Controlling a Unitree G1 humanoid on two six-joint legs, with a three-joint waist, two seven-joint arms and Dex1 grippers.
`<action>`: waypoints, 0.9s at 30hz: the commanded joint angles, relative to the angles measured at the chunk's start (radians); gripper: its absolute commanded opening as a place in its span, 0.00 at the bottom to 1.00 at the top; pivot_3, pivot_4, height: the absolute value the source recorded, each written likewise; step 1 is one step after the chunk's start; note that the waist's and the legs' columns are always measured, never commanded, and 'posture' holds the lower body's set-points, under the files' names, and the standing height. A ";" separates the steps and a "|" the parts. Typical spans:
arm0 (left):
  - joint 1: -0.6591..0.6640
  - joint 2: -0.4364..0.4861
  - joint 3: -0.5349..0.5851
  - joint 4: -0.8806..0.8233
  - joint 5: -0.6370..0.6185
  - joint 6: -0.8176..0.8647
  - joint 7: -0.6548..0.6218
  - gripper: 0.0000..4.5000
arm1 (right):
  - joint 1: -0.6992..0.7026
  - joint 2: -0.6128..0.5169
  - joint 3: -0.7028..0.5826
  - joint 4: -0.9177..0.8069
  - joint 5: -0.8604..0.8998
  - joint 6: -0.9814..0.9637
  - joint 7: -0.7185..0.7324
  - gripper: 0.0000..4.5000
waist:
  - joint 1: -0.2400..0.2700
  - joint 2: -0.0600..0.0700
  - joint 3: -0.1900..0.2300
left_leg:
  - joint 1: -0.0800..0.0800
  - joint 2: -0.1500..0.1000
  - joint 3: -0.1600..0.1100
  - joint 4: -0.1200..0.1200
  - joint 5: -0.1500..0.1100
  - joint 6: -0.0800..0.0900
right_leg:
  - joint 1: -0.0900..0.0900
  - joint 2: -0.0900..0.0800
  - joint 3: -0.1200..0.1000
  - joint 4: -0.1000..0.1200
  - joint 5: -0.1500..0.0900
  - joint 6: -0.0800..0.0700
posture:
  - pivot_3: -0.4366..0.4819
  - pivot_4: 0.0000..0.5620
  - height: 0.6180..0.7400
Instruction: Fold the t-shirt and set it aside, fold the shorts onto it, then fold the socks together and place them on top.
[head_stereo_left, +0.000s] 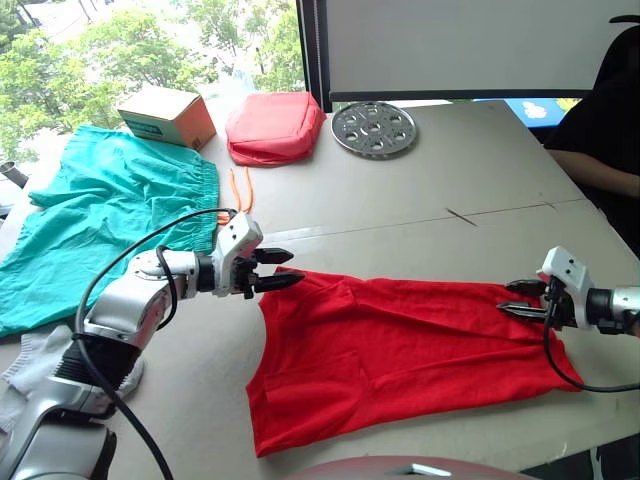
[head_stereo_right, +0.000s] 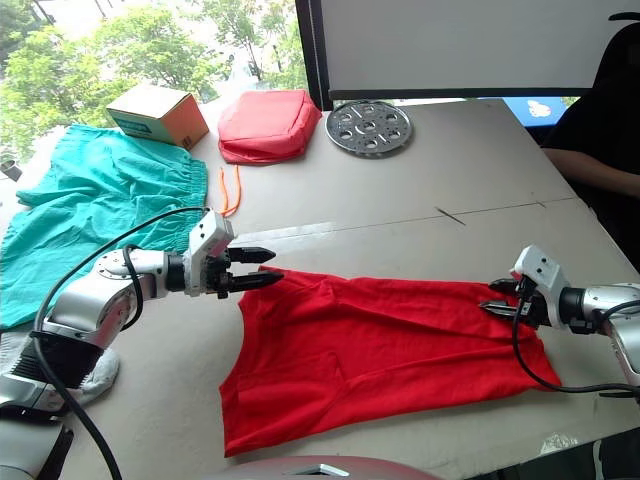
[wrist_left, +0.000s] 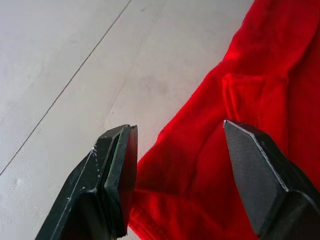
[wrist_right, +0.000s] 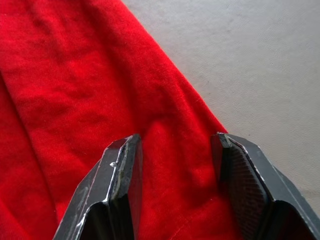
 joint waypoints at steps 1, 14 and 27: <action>-0.034 -0.013 -0.057 0.043 0.156 -0.080 -0.036 0.67 | -0.056 -0.022 0.061 0.076 -0.097 -0.041 0.019 0.53 | -0.001 -0.002 -0.001 | 0.000 0.000 0.000 0.000 0.000 0.000 | 0.000 0.000 0.000 0.000 0.000 0.000 | 0.48 0.27 1.00; -0.068 -0.086 0.091 0.187 0.271 -0.141 0.094 0.02 | -0.286 0.118 0.116 0.253 -0.232 -0.188 -0.093 0.00 | -0.003 -0.005 -0.005 | 0.002 0.002 -0.001 0.003 0.001 -0.001 | 0.000 -0.001 0.001 0.003 0.000 0.000 | 0.48 0.27 1.00; -0.127 -0.123 0.148 0.275 0.349 -0.238 0.190 0.02 | -0.556 0.247 0.157 0.663 -0.377 -0.461 -0.229 0.00 | 0.000 -0.002 -0.002 | -0.005 0.001 -0.004 0.004 0.004 -0.006 | -0.003 0.005 0.001 0.002 0.004 0.001 | 0.48 0.27 1.00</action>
